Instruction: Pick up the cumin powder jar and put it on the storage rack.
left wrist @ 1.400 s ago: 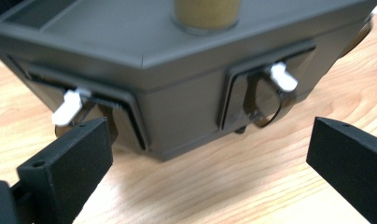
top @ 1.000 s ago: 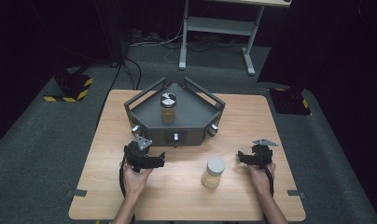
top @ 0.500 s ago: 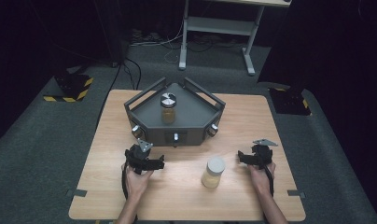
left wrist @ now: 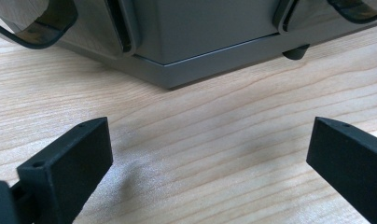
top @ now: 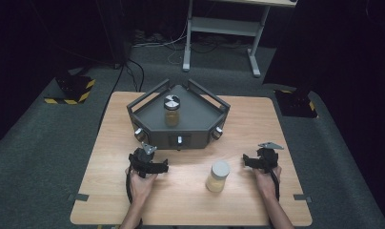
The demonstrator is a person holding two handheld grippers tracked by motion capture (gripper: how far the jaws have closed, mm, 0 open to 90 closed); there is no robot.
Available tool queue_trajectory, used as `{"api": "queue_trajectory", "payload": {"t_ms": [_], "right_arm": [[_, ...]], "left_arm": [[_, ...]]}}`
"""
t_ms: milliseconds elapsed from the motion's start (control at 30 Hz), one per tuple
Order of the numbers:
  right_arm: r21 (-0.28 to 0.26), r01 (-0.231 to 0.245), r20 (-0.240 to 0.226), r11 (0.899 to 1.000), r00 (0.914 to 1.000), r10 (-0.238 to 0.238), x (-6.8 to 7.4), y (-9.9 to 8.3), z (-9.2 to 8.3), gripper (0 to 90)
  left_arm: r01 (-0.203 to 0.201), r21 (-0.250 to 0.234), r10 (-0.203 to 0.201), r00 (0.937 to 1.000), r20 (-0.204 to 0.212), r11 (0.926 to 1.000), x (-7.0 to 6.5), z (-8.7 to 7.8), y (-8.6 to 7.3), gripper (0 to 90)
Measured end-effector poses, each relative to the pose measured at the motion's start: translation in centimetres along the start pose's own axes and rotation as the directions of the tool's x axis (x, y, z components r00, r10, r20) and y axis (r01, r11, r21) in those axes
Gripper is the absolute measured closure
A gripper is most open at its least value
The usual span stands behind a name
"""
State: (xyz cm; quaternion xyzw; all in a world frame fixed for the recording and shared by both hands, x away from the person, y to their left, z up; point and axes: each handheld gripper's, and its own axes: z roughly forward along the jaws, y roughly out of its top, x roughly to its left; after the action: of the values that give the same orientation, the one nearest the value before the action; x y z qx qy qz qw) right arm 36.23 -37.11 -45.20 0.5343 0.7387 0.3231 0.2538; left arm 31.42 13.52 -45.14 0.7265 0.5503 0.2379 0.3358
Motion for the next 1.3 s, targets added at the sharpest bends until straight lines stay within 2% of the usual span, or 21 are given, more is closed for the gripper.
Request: {"api": "queue_trajectory", "payload": {"t_ms": [267, 600, 1300], "right_arm": [[0.000, 0.000, 0.000, 1.000, 1.0000, 0.000, 0.00, 0.00, 0.00, 8.5], [0.000, 0.001, 0.001, 1.000, 1.0000, -0.001, 0.03, 0.00, -0.01, 8.5], [0.001, 0.003, -0.002, 1.000, 1.0000, -0.003, -0.01, 0.01, 0.00, 8.1]], "left_arm": [[0.013, 0.019, -0.013, 0.9999, -0.006, 0.9997, 0.01, 0.71, -0.20, 0.2], [-0.008, 0.030, 0.008, 0.9998, -0.020, 0.9995, -0.35, 0.95, -0.13, 0.3], [0.002, 0.027, -0.001, 0.9995, -0.033, 0.9996, -0.65, 1.00, -0.17, 0.7]]}}
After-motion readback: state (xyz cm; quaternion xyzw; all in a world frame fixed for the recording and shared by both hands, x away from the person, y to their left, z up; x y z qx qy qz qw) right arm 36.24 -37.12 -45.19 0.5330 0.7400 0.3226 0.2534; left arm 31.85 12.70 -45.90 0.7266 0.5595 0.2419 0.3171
